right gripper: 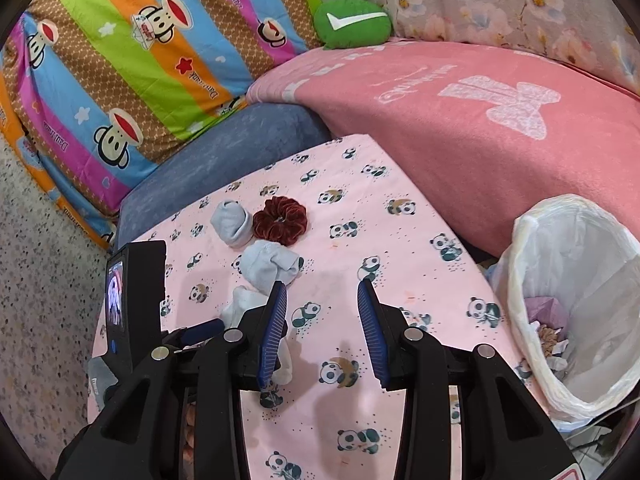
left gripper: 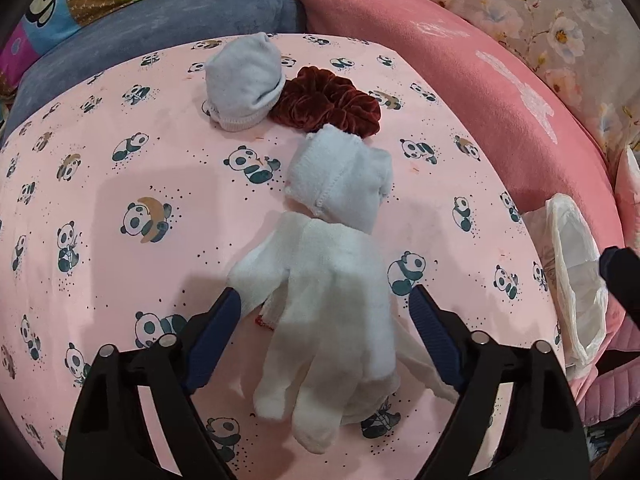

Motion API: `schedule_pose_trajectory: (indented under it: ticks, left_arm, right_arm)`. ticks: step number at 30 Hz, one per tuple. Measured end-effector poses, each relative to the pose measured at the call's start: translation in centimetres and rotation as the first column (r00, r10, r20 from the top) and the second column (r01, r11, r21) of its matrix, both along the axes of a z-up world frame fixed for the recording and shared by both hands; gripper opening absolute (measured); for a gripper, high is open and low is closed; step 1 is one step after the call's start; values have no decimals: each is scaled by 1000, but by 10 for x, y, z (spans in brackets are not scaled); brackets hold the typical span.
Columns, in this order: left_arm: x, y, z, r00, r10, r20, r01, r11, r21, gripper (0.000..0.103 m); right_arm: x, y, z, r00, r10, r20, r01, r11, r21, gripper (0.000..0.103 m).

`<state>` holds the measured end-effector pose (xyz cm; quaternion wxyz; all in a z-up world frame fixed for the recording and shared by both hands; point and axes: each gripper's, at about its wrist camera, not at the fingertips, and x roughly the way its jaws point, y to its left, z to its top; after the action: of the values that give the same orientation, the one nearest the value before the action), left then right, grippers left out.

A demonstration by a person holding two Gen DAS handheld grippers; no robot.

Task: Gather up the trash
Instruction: 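Grasp the white glove with the left tool while the right tool grasps the light blue sock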

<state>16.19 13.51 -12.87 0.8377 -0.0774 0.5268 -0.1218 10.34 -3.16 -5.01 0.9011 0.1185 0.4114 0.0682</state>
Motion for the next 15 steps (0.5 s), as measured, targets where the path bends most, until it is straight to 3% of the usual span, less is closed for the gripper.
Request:
schedule_pose_trajectory:
  ticks: [2,4,7,15]
  left_arm:
    - [1,7,1,1000,-9,-6,9,1000,-22,59]
    - [2,18,3,1000,-13,-13,13,998,-62,37]
    - [4,34,8,1000,-7,-14,5,995,-96,19]
    - [23,72,25,997,70,31,-67,993,-100,18]
  right_arm:
    - [6,6,-6,1000,11,-13,-11,1000,-1,39]
    - [12,12,-11,999,24,-29,-24,1000,3,39]
    - [25,23,-22,998,46,-51,-46,999,5,39]
    - [67,63,-46,990,107,-94,-106,994,7,39]
